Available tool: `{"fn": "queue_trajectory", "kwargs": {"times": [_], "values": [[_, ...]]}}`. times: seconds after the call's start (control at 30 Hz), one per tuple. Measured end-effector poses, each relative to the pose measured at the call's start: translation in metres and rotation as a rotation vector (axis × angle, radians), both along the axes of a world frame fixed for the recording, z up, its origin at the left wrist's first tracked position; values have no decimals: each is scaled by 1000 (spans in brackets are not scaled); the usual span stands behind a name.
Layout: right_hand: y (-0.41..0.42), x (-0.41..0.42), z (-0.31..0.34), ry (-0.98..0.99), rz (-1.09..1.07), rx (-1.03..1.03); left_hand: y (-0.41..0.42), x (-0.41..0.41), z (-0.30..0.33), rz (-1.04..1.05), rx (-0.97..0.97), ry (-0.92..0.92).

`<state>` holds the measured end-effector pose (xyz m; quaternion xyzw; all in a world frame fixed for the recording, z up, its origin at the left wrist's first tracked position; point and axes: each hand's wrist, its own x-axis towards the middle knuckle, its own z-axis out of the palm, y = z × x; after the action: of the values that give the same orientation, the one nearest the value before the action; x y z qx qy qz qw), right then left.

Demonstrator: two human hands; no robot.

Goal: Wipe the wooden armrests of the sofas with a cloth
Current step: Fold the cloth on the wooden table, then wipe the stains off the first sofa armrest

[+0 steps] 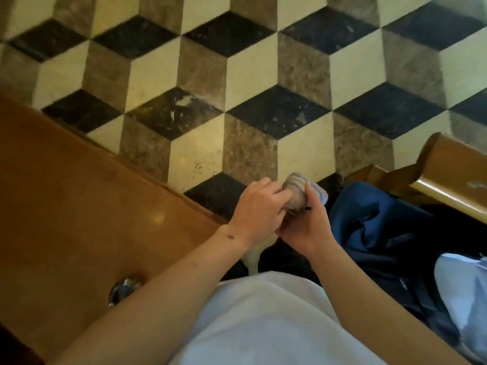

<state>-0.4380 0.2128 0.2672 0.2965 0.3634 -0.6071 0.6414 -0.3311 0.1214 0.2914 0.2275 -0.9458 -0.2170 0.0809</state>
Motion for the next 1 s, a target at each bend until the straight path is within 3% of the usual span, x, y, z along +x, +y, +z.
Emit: {"fn": "queue_trajectory", "kwargs": {"times": [0.07, 0.2, 0.43, 0.5, 0.6, 0.67, 0.7, 0.77, 0.83, 1.0], "values": [[3, -36, 19, -11, -164, -47, 6, -38, 16, -127, -21, 26], [16, -96, 58, 40, -365, -79, 25, -101, 39, -159, -3, 85], [62, -165, 80, 155, -608, -293, 19, -188, 80, -260, 534, -72], [77, -181, 78, 185, -659, -332, 20, -207, 87, -121, 844, -22], [98, -198, 76, 207, -724, -351, 20, -236, 77, 426, 1239, 124], [107, -206, 76, 228, -741, -403, 16, -256, 66, 694, 1502, 59], [108, -212, 75, 248, -738, -424, 13, -267, 59, 710, 1703, -11], [106, -223, 73, 314, -710, -449, 10, -282, 55, 538, 2073, -127], [99, -235, 72, 394, -674, -436, 0, -300, 54, 290, 2266, -181], [73, -269, 67, 444, -502, -282, -45, -364, 41, 113, 2138, -224]]}}
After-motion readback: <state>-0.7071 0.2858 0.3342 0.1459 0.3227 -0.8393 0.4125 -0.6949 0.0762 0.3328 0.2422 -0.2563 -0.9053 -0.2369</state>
